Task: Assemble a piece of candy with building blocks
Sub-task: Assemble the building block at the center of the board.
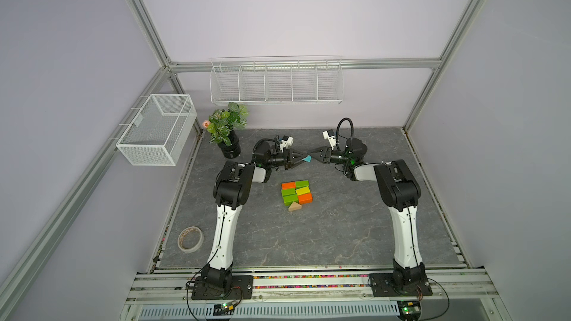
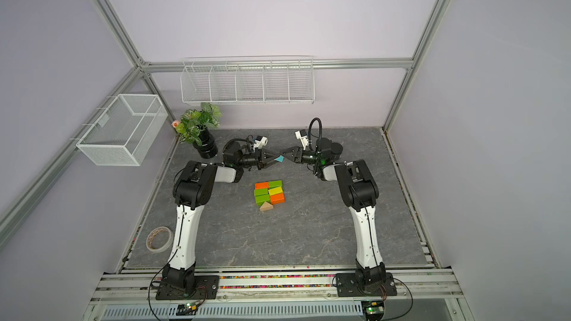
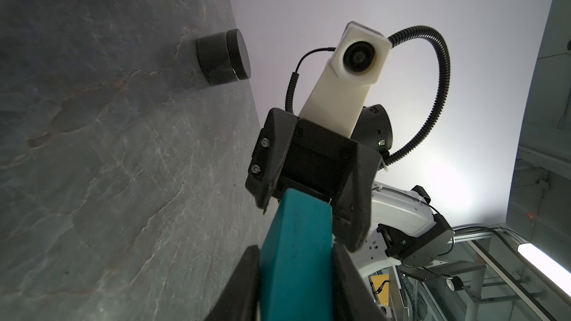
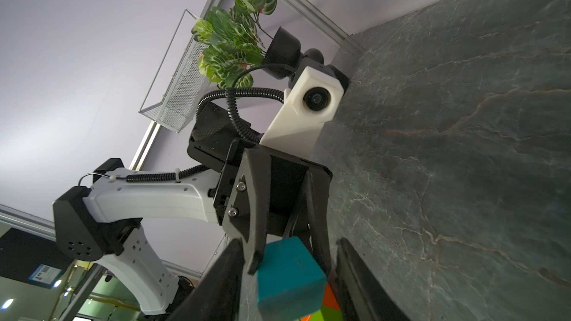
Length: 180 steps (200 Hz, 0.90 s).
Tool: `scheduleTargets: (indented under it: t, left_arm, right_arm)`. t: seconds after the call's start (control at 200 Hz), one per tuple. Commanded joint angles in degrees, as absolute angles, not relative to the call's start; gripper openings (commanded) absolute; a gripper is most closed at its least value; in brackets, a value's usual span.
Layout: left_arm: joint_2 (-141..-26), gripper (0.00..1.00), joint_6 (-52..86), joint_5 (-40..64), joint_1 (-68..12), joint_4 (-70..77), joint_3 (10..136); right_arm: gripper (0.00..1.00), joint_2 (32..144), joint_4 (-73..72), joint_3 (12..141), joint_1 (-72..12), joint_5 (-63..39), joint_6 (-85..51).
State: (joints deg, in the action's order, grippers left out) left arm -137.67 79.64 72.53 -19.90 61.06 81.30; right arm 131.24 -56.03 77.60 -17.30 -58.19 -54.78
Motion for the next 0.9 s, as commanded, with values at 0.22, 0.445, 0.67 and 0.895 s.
scheduleTargets:
  t: [0.22,0.445,0.67,0.895]
  left_arm:
    - [-136.3,0.0,84.5,75.3,-20.0,63.0,81.3]
    - [-135.9,0.01,84.4,74.7,-18.9,62.9,80.4]
    - [-132.7,0.4,82.7,70.9,-15.7,63.5,77.5]
    - [-122.0,1.0,51.2,63.9,-11.8,25.3,76.4]
  right_arm:
    - [0.25,131.4,-58.9,78.7,-18.0,-60.4,-55.6]
    - [0.08,131.2,-59.5,78.1,-18.0,-60.7,-55.8]
    - [0.07,130.7,-58.6,77.5,-18.0,-61.0,-56.1]
    - [0.07,130.2,-55.9,76.6,-18.2,-60.8,-54.1]
